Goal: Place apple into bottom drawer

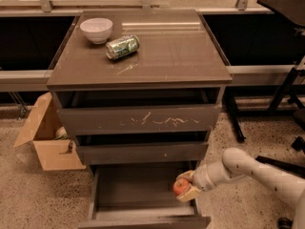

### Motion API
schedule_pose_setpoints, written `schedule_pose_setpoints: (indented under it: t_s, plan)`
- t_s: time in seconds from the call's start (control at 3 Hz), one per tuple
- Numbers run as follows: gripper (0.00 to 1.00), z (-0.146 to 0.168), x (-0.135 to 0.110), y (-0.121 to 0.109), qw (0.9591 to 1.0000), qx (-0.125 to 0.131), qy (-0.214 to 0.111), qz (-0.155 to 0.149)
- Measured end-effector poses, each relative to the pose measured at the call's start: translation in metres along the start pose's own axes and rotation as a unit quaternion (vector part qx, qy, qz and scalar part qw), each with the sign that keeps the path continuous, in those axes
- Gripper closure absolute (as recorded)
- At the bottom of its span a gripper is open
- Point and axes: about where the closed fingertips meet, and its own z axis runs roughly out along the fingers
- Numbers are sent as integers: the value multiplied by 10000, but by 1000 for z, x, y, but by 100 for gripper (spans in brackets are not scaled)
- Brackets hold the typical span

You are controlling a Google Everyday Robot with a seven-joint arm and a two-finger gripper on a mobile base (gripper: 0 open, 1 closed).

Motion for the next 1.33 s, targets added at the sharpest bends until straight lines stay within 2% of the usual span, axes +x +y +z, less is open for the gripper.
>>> schedule_pose_setpoints:
  t_s: [0.33,0.67,1.0,1.33]
  plan:
    - [100,59,40,-18,9998,22,-160,154]
    - [100,96,65,-36,9988,75,-359,328]
    - [85,116,84,-56,9973,158,-496,527]
    - [61,132,103,-70,9953,132,-601,751]
